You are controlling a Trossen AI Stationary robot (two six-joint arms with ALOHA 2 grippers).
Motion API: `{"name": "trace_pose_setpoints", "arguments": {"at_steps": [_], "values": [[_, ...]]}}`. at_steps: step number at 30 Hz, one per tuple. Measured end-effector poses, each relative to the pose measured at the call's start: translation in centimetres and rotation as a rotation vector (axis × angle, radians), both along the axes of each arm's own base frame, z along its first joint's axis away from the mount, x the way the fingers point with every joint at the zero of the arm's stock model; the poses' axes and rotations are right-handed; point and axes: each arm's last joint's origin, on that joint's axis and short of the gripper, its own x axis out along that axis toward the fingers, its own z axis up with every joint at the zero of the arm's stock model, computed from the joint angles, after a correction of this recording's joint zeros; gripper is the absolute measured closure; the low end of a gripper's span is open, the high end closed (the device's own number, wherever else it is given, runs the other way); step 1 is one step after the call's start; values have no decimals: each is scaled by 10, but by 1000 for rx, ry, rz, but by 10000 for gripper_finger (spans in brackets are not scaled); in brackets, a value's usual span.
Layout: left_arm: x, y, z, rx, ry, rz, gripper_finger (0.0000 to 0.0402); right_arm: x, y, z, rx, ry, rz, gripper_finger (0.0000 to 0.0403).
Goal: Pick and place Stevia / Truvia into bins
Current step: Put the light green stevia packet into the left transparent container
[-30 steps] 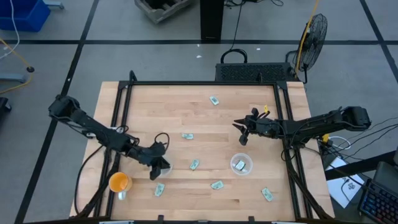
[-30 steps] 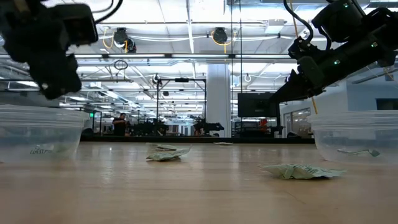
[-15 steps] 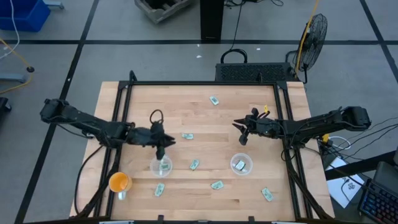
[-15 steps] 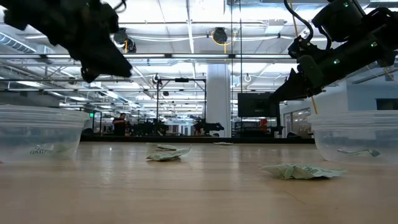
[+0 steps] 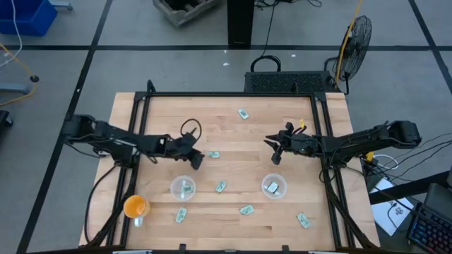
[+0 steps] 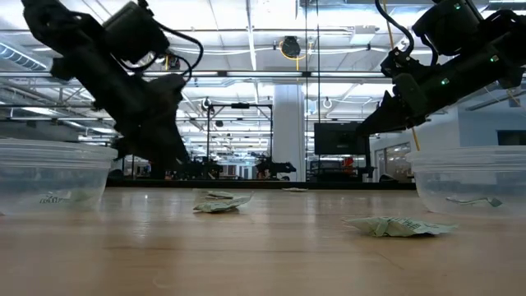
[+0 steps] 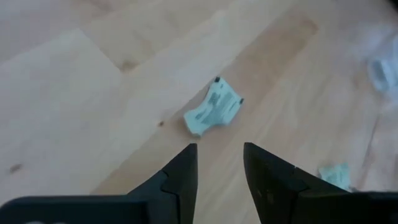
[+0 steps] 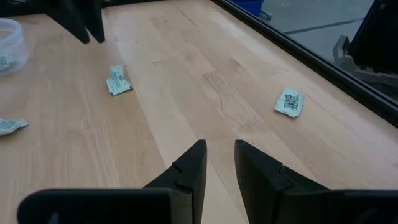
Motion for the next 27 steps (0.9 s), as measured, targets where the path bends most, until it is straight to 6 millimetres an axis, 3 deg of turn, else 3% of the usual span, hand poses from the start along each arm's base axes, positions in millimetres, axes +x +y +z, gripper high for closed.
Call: {"name": "trace_pose_setpoints", "arguments": {"at_steps": [13,27], "values": [[10,20,-23,-68,22,78,275,0,0,0,0,1,0,328],[17,23,-32,-62,-6,38,275,0,0,0,0,1,-1,328]]}}
